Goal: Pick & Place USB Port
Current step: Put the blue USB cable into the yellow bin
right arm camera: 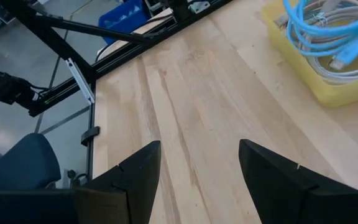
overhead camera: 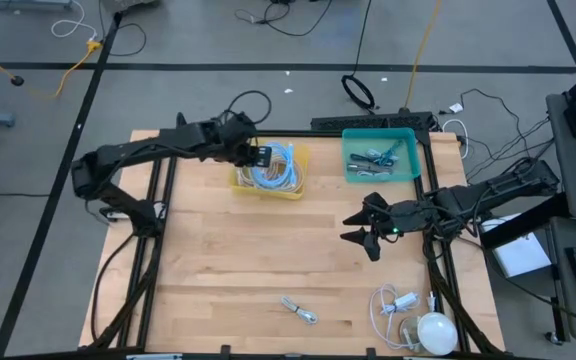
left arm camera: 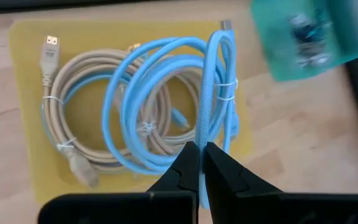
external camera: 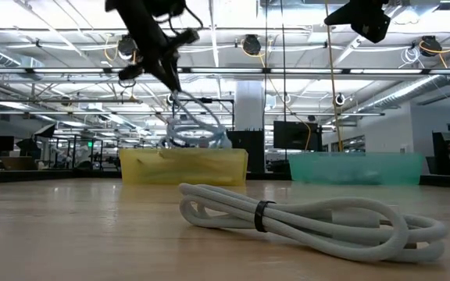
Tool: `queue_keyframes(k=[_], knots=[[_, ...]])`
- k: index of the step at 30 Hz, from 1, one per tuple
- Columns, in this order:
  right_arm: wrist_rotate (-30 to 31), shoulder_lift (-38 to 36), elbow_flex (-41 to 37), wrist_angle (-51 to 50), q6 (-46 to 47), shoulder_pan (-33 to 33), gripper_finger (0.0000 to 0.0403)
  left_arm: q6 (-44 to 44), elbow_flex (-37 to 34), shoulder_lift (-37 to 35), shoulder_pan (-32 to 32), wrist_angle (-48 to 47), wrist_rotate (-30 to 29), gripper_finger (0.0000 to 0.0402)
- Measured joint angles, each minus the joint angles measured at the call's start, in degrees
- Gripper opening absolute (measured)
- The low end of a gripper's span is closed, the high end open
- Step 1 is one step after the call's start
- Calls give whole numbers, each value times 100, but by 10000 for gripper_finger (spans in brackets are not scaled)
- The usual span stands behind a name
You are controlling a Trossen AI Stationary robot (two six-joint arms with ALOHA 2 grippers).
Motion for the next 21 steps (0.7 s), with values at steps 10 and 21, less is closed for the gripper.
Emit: queue_keyframes(k=[10,21], knots=[[0,1,0,0,55,2,209,497,2,1179,105,578,460,6],[-20,0,0,-4,125,7,209,586,4,1621,312,555,582,6]])
